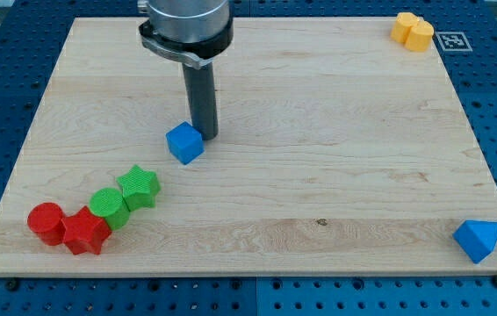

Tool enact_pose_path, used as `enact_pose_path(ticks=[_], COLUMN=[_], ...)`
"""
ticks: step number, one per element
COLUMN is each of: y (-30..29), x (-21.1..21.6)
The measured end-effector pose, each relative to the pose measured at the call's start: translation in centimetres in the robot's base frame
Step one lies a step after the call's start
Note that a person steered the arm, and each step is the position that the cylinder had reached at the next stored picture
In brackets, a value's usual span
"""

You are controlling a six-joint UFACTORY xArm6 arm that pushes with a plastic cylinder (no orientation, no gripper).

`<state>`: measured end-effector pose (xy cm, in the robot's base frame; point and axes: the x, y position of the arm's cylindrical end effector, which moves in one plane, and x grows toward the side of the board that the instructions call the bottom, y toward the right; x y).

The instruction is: Slide the blue cube to red circle

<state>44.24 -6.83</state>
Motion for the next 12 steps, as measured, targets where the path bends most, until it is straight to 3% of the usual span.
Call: enact_pose_path(ticks=[4, 7, 9, 12], y=[0.2, -7.4, -12.2, -13.4], x=[2.6, 3.3, 1.5, 1.5])
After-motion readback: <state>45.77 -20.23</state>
